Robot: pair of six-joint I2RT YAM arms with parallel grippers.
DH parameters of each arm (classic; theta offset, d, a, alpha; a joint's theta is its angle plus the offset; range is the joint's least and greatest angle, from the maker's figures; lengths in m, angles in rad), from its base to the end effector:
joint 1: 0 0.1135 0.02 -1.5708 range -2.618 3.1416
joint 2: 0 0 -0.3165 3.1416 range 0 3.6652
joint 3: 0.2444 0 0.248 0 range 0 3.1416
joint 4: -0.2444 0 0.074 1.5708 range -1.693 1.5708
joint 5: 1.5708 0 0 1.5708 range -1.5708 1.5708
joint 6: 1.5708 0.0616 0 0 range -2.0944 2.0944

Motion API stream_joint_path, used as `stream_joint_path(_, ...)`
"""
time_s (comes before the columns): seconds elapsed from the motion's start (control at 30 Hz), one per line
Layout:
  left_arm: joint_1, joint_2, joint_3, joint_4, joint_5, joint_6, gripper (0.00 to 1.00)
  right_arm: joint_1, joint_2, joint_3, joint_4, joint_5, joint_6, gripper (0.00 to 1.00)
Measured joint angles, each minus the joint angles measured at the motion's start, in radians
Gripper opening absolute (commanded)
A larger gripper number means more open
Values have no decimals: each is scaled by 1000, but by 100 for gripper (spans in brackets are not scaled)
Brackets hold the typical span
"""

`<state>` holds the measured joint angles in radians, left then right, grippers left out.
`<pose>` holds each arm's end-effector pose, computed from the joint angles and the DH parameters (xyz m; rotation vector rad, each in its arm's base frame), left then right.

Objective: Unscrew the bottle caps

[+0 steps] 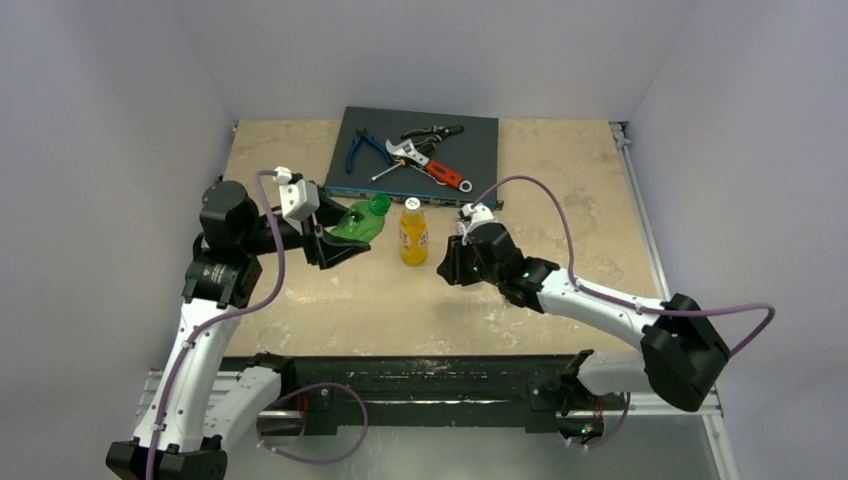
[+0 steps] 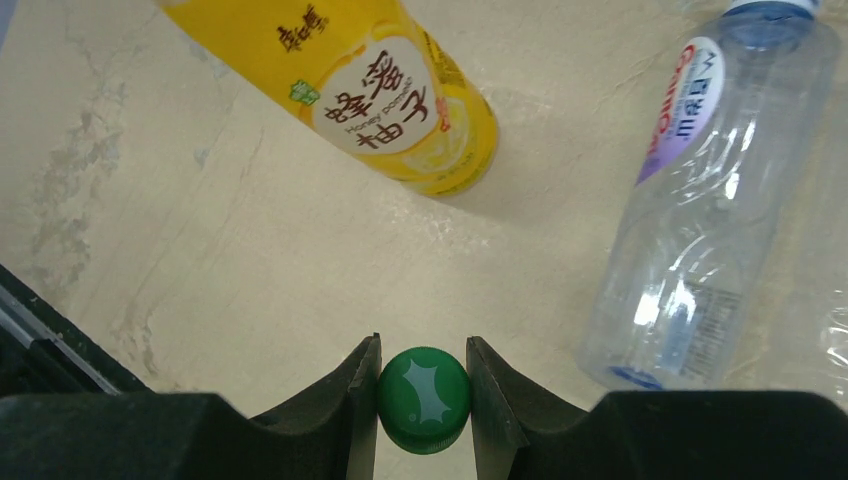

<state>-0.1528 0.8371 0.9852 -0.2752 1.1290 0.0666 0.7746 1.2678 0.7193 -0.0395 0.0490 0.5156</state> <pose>0.1267 -0.0758 0.4307 1.0001 1.4061 -1.0106 0.1986 0.1901 0.2661 -0.2602 2.2253 0.6770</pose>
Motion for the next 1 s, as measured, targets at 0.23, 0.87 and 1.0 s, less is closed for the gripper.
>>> stream_joint_path(0.23,0,8,-1,-5,-8,7,0,82,109,-30,134,43,25,8)
stream_joint_path(0.87,0,10,-1,-22,-12,23,0,227,240,-159,266,383,178,41)
stream_joint_path(1.0,0,14,-1,-22,-11,23,0,227,240,-154,253,410,193,51)
